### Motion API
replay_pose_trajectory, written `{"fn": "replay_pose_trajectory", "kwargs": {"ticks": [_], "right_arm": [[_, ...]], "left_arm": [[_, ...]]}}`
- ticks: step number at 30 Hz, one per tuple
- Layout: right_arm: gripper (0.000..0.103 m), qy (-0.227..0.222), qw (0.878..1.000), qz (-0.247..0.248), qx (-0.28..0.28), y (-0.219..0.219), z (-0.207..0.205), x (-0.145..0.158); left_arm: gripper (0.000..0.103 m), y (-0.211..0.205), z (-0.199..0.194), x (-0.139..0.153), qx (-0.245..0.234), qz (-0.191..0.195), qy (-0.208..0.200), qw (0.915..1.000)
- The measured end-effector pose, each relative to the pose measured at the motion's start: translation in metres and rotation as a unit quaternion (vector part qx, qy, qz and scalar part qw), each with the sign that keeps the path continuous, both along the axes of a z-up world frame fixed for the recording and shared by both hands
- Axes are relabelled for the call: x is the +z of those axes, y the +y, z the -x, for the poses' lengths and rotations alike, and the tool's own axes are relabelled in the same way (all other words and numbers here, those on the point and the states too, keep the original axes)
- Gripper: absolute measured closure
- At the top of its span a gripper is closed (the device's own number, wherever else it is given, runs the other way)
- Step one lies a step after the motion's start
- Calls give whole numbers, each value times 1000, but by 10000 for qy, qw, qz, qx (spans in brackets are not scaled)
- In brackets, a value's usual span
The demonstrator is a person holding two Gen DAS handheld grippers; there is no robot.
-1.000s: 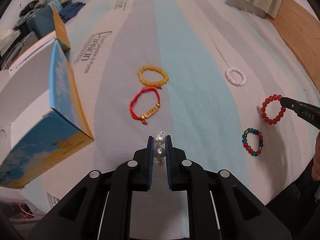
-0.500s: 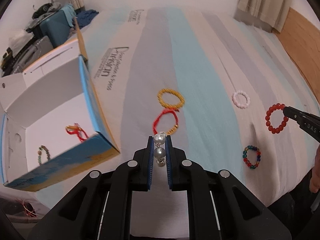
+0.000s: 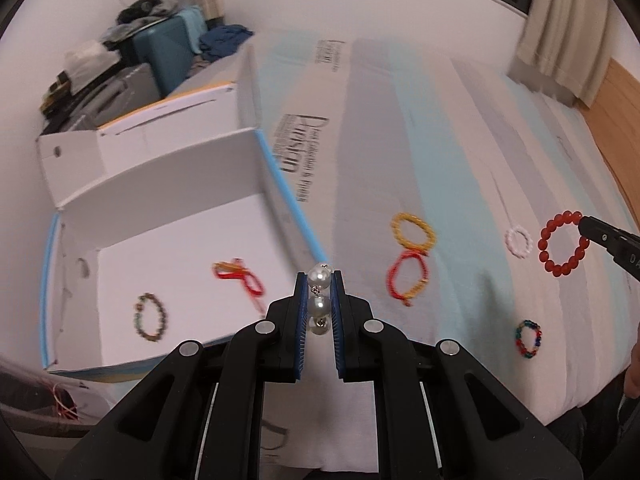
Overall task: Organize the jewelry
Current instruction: 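Carry the pearl string and red bead bracelet into the white box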
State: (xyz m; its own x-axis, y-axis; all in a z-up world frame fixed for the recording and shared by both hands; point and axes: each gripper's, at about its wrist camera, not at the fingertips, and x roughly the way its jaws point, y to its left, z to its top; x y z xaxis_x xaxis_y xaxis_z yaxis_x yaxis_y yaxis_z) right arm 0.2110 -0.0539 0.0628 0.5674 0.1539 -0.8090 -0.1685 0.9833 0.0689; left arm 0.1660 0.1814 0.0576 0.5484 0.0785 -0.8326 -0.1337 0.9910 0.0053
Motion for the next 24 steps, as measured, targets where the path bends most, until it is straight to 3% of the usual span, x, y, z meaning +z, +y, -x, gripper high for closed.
{"fn": "replay_pose_trajectory", "kwargs": {"ticks": [12, 24], "right_arm": [[90, -177, 9965, 32, 813, 119, 6, 24], [90, -145, 9871, -55, 1594, 236, 7, 13]], "left_arm": [[93, 95, 27, 7, 672, -35, -8, 9977], [93, 174, 41, -10, 1248, 31, 56, 9922]]}}
